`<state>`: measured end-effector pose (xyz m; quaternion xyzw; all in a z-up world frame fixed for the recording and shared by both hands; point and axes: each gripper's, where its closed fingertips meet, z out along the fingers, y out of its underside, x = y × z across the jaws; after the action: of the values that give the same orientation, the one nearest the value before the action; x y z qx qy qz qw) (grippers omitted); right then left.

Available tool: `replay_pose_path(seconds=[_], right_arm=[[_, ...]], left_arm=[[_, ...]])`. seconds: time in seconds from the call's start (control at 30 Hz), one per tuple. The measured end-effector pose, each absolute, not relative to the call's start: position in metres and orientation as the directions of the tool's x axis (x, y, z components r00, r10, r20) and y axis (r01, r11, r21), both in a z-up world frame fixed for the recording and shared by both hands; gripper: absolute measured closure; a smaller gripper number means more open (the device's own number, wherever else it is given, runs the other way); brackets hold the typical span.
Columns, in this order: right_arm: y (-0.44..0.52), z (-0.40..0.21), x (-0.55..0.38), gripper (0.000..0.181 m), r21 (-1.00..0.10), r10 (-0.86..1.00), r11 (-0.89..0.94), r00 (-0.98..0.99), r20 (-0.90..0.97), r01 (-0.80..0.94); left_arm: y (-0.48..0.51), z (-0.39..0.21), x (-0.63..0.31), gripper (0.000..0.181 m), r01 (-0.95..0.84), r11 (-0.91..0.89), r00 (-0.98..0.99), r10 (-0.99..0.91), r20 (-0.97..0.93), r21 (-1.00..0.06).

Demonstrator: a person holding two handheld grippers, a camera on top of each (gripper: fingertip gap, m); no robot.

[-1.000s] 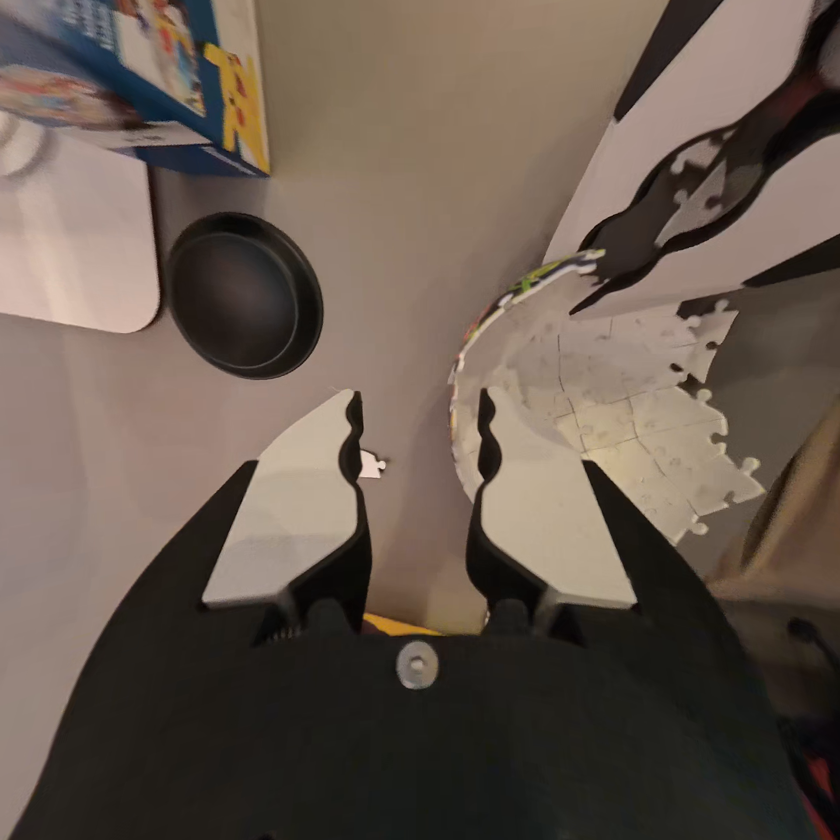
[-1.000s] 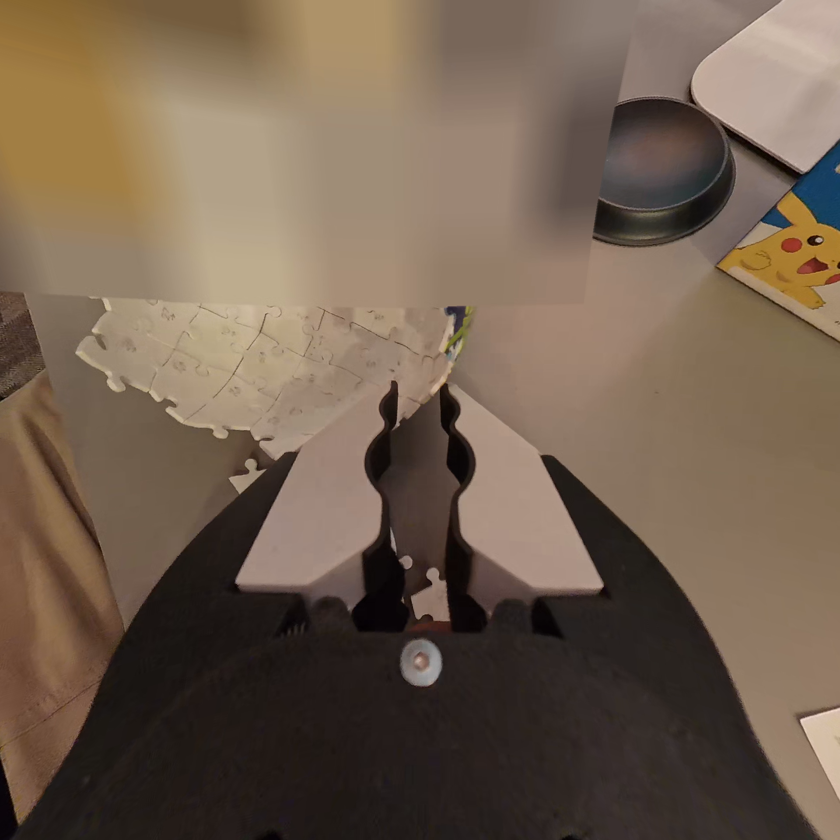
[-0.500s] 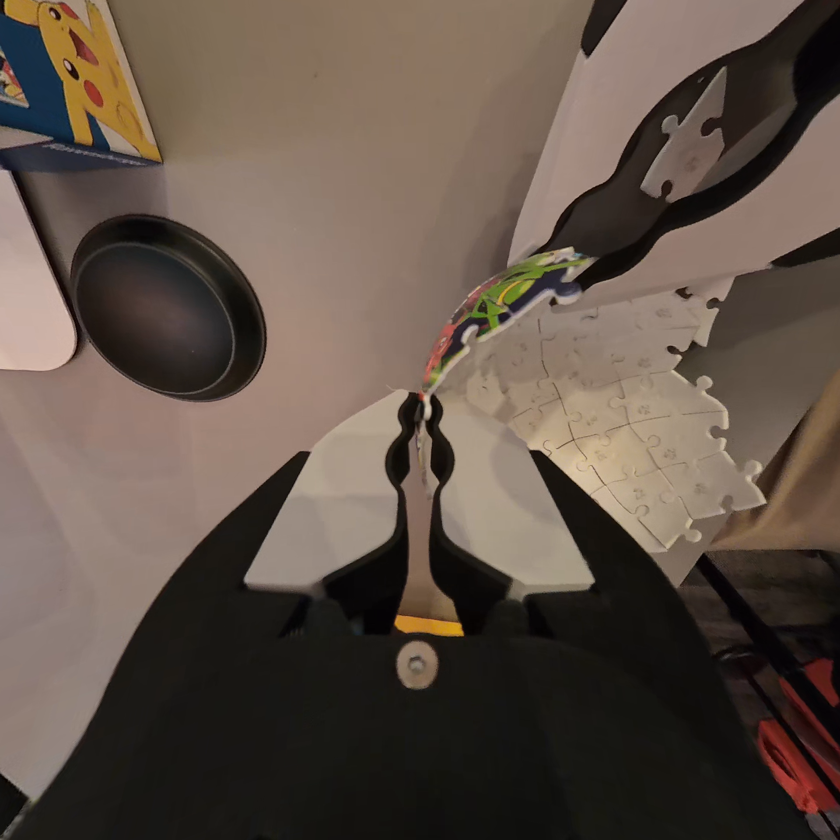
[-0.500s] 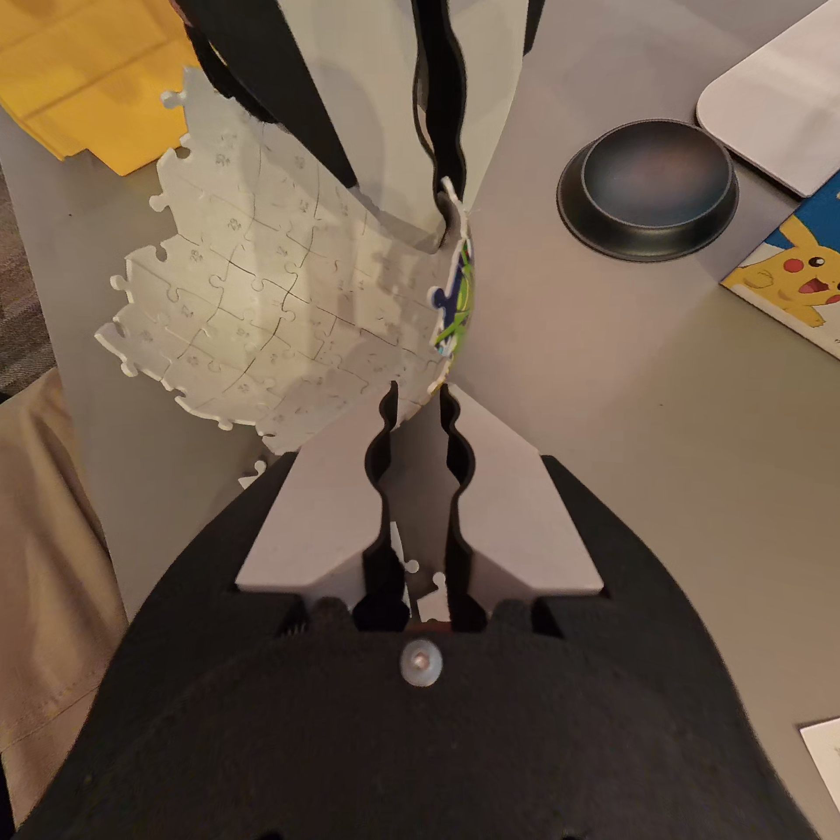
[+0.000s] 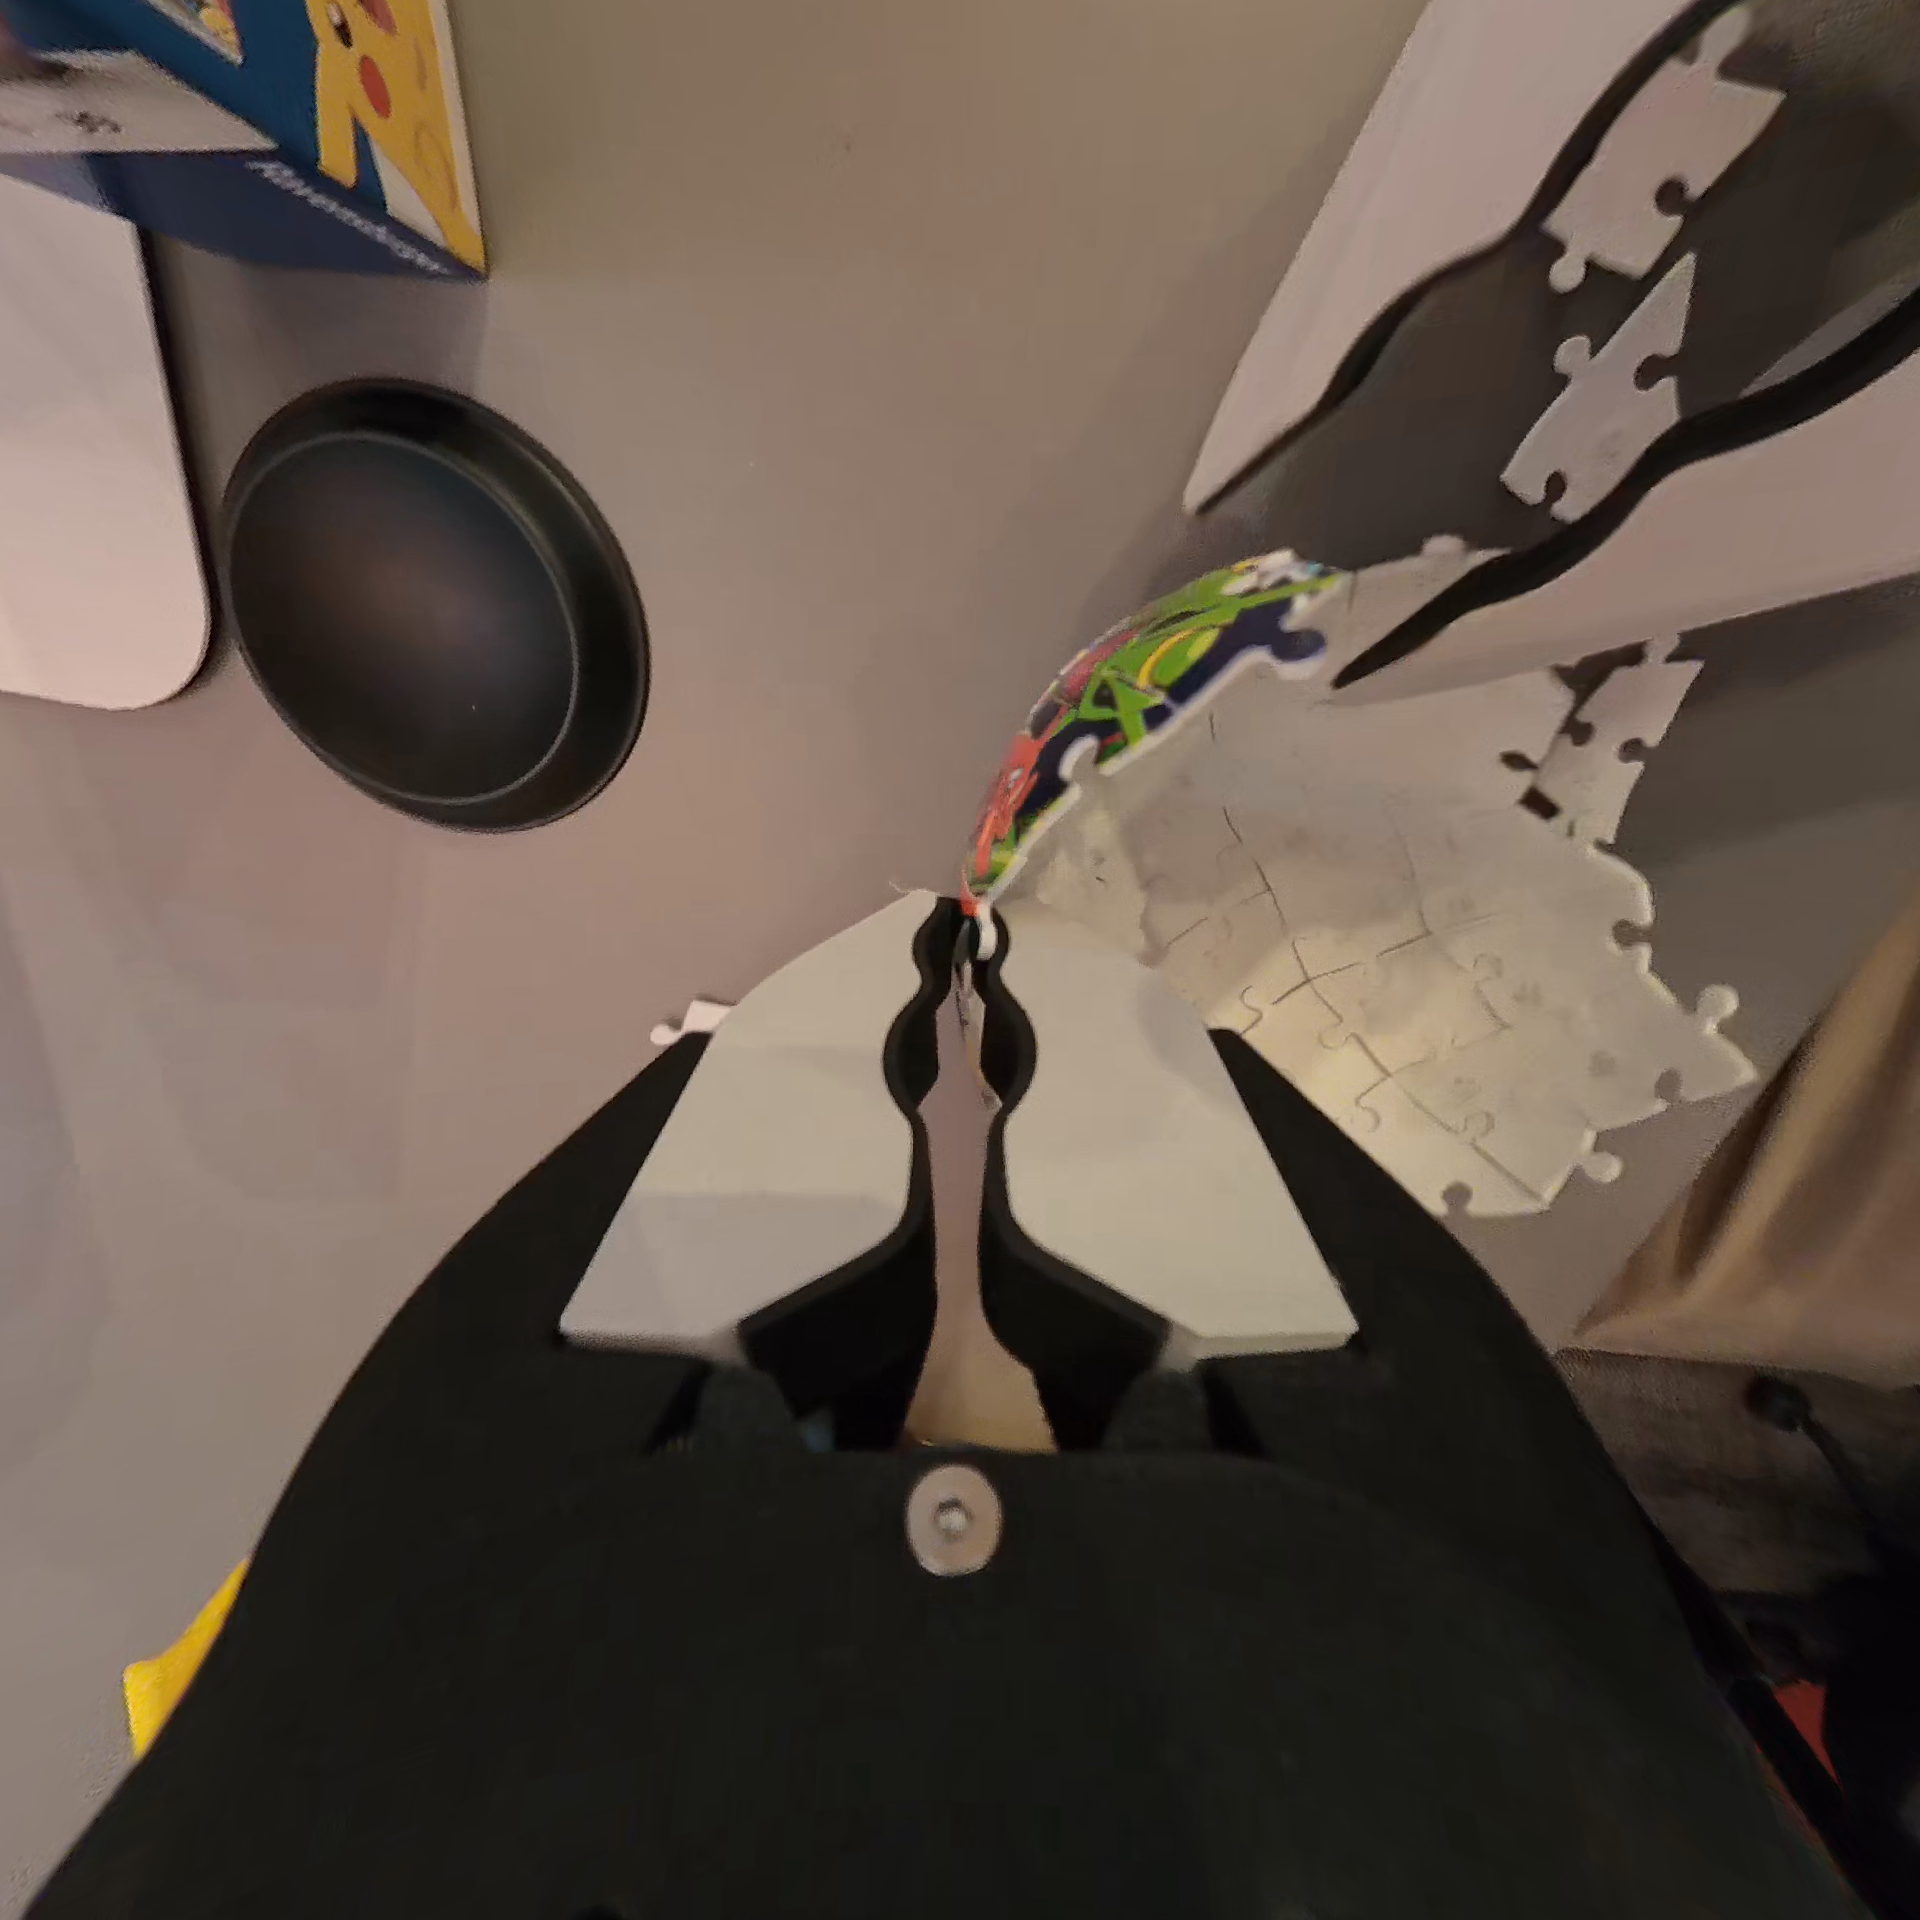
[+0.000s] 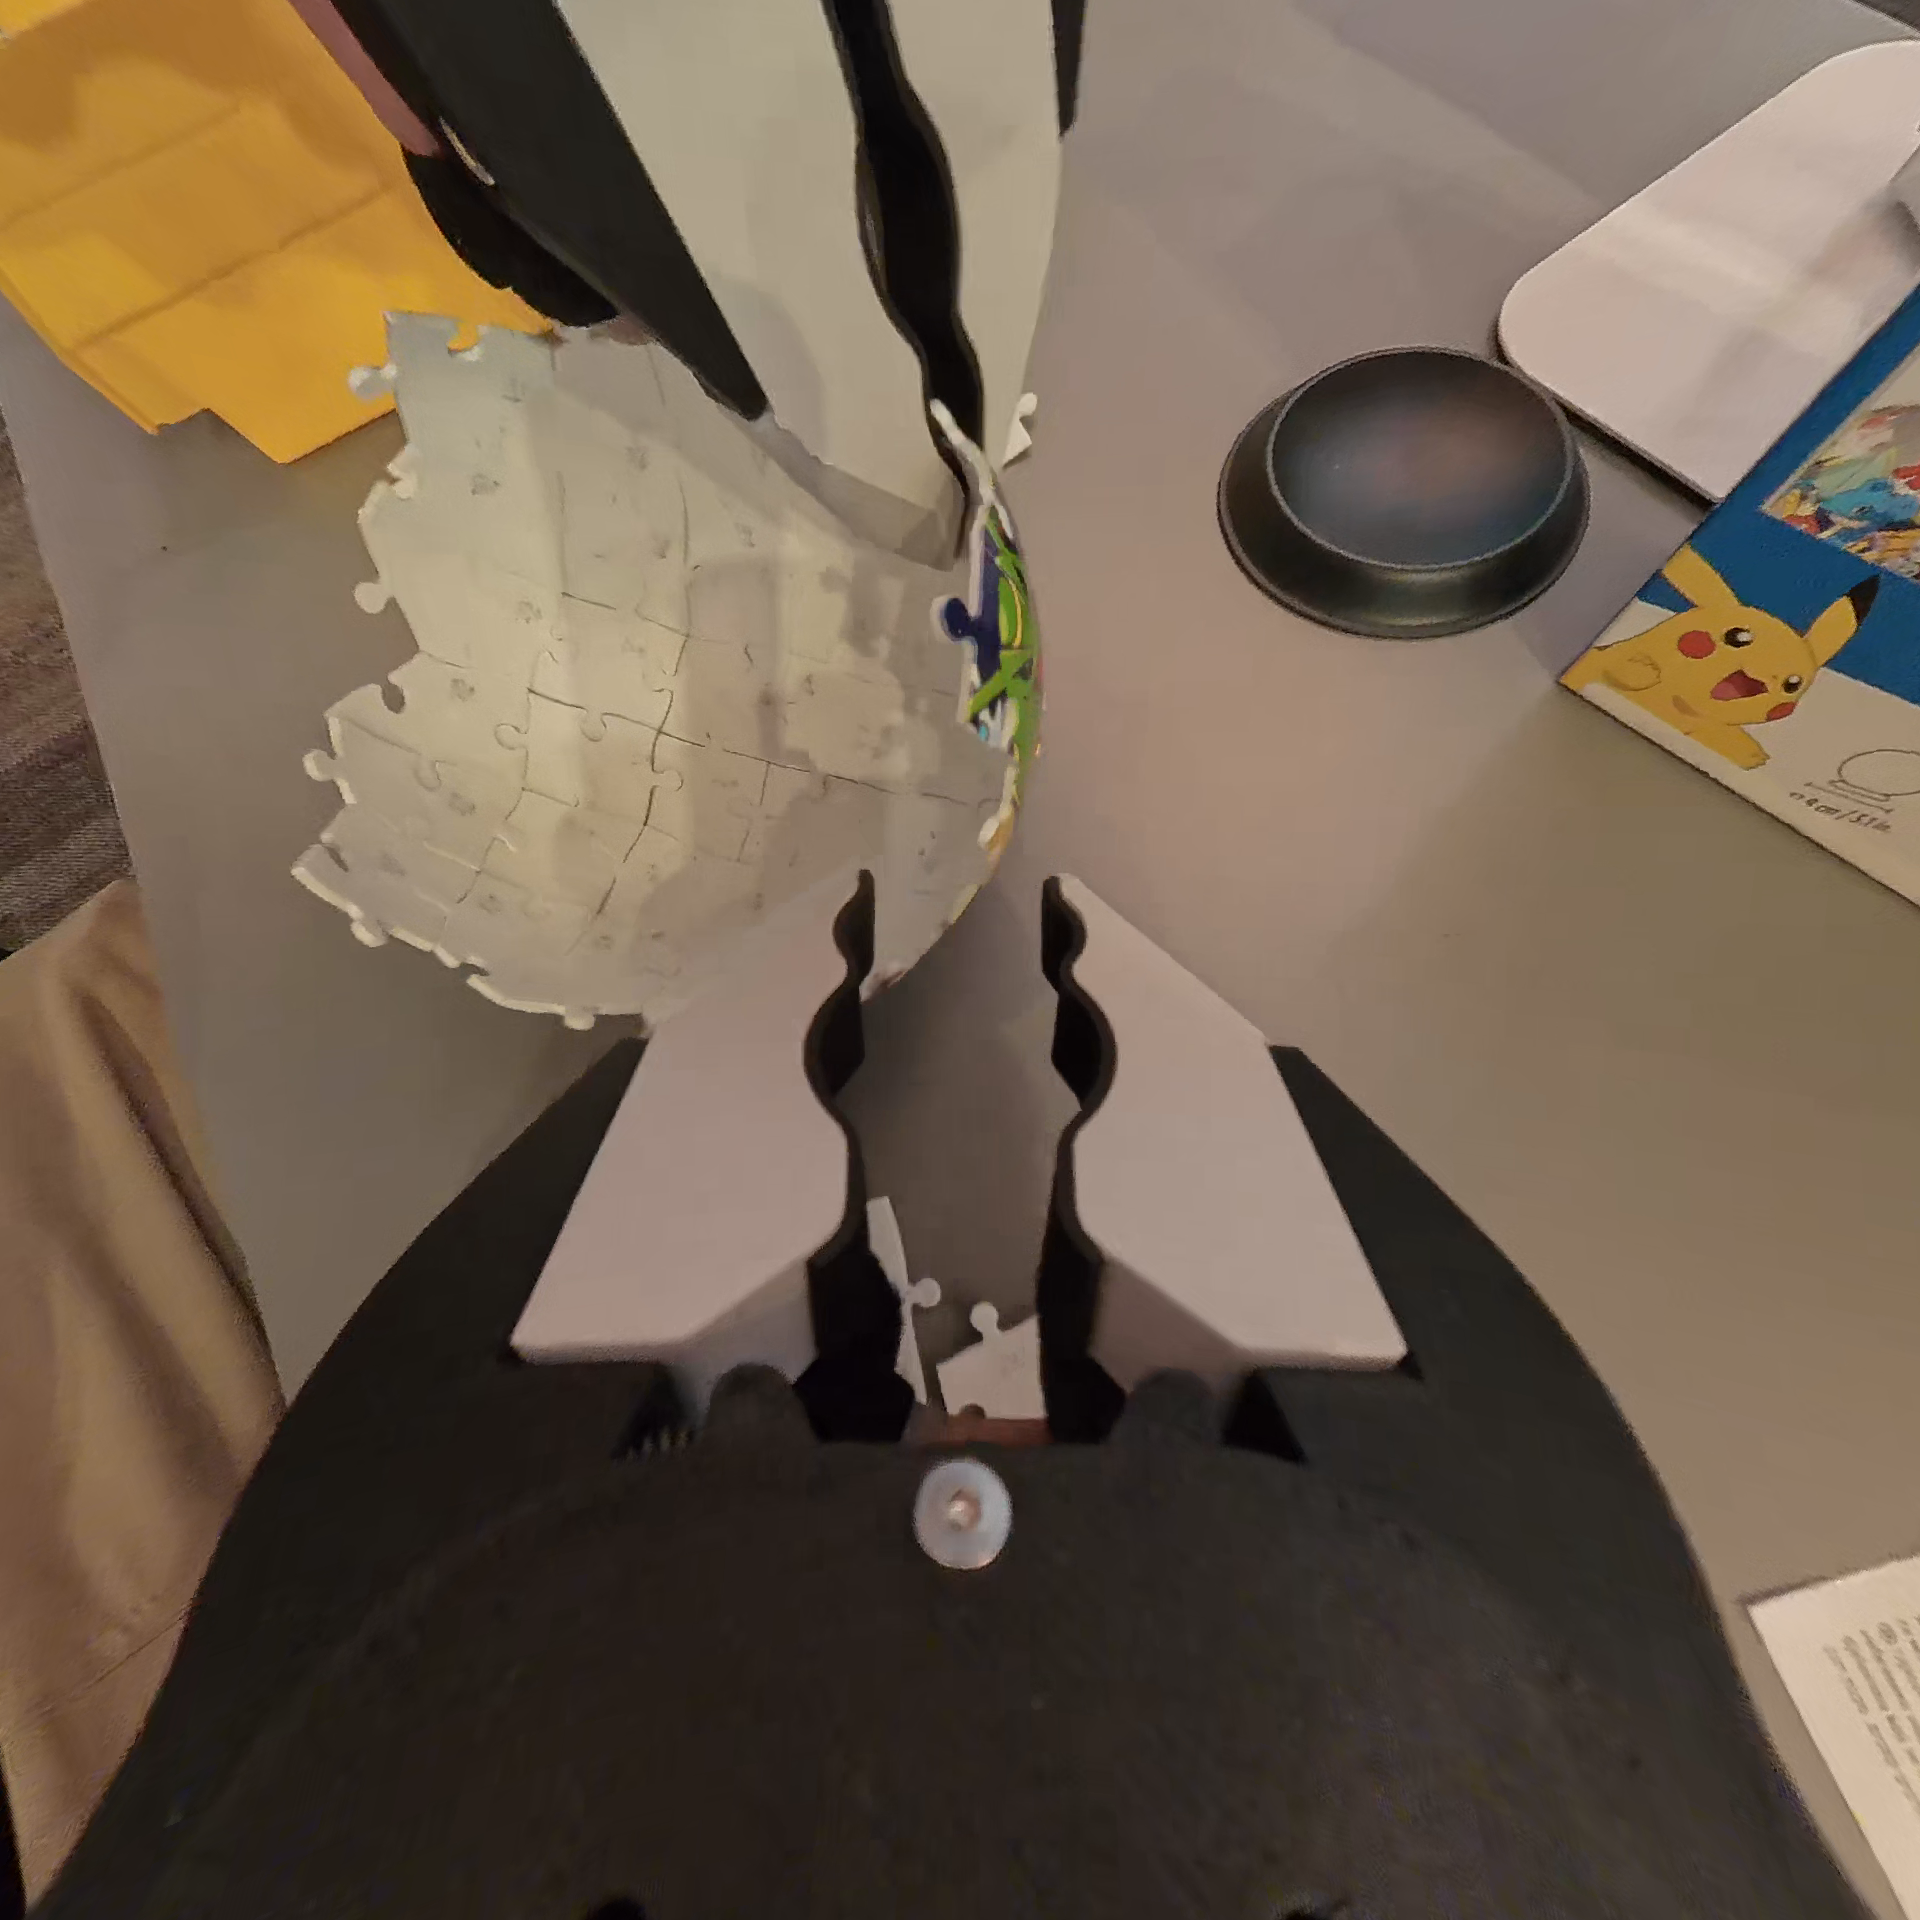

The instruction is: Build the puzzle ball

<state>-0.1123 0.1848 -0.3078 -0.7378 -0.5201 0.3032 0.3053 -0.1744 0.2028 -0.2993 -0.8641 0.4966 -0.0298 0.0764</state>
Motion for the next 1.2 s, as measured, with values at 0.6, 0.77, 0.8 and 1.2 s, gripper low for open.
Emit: replay_pose_path(seconds=[0.6, 0.77, 0.8, 1.2], right_arm=[[0.163, -0.326, -0.037, 0.149, -0.634, 0.990, -0.143, 0.112, -0.089, 0.760], [0.150, -0.332, -0.044, 0.150, -0.618, 1.000, -0.030, 0.025, -0.017, 0.786], [0.148, -0.332, -0.046, 0.151, -0.623, 1.000, -0.027, 0.019, -0.020, 0.782], [0.146, -0.347, -0.050, 0.157, -0.596, 0.999, 0.038, -0.018, 0.039, 0.802]], left_arm=[[0.202, -0.279, -0.193, 0.179, -0.803, -0.564, 0.592, -0.790, -0.161, -0.192], [0.200, -0.280, -0.194, 0.179, -0.826, -0.556, 0.564, -0.807, -0.176, -0.098], [0.201, -0.280, -0.195, 0.179, -0.832, -0.550, 0.553, -0.811, -0.192, -0.071], [0.207, -0.280, -0.177, 0.179, -0.864, -0.488, 0.440, -0.853, -0.280, 0.127]])
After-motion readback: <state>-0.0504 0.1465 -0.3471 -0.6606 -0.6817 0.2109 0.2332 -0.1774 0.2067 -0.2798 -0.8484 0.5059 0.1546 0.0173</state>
